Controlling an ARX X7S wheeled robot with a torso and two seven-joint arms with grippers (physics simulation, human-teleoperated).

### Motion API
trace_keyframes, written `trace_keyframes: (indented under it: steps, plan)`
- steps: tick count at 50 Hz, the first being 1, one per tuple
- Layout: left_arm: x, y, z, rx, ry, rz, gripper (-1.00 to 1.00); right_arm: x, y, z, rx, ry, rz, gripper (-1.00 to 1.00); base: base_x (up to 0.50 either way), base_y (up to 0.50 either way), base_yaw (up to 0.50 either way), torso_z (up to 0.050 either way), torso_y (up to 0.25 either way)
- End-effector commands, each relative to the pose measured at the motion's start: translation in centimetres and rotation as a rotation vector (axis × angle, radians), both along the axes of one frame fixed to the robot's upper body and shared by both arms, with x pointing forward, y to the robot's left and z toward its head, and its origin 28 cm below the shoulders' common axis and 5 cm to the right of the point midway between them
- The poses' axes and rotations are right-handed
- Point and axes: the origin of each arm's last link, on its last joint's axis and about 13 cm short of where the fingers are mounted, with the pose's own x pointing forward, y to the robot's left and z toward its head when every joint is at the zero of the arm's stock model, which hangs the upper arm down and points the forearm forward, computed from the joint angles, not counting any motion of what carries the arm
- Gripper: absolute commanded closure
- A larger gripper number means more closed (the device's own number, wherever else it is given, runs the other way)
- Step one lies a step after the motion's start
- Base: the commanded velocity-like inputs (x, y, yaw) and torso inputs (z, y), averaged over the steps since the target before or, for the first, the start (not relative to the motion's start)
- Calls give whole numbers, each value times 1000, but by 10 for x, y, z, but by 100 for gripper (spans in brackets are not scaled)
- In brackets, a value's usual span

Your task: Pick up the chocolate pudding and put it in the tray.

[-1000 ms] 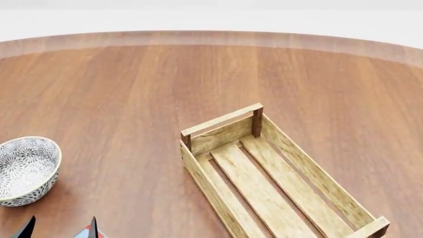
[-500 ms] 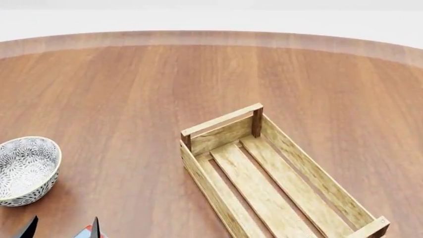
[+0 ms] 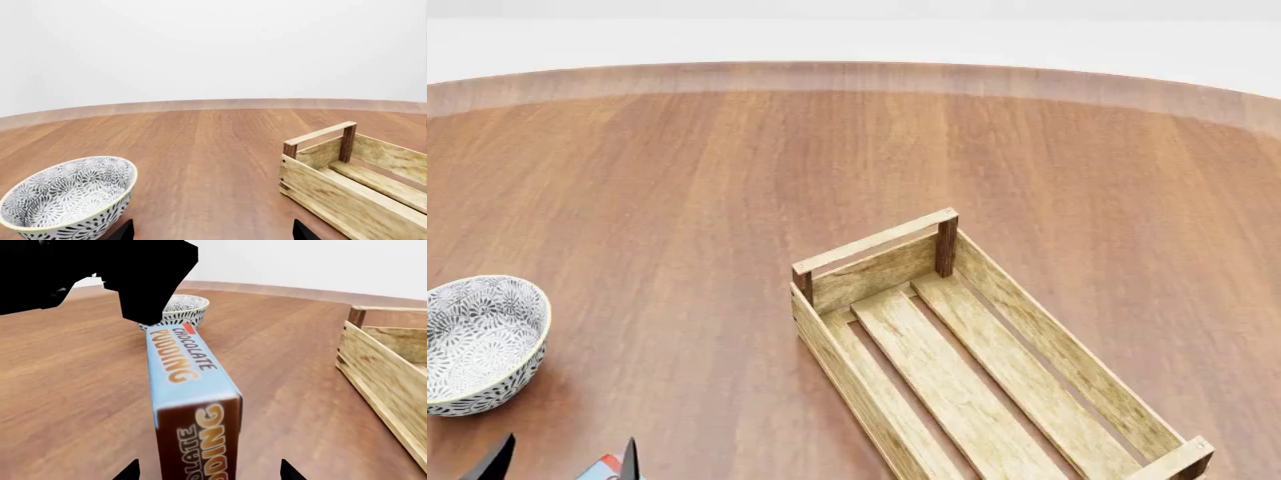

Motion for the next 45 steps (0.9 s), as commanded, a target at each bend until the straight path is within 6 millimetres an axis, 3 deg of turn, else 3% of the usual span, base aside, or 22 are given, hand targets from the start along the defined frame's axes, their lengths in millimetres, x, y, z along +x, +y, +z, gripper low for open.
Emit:
trace_keyframes:
  steps: [1, 27, 45]
  plan:
    - [1, -1, 0, 0, 2, -5, -100, 6, 6, 2, 4, -1, 2, -100, 0, 0, 0, 0, 0]
    - [1, -2, 1, -3, 1, -7, -100, 27, 16, -9, -10, 24, -3, -100, 0, 0, 0, 0, 0]
    - [1, -3, -3, -3, 8, -10, -100, 30, 22, -14, -8, 32, -2, -100, 0, 0, 0, 0, 0]
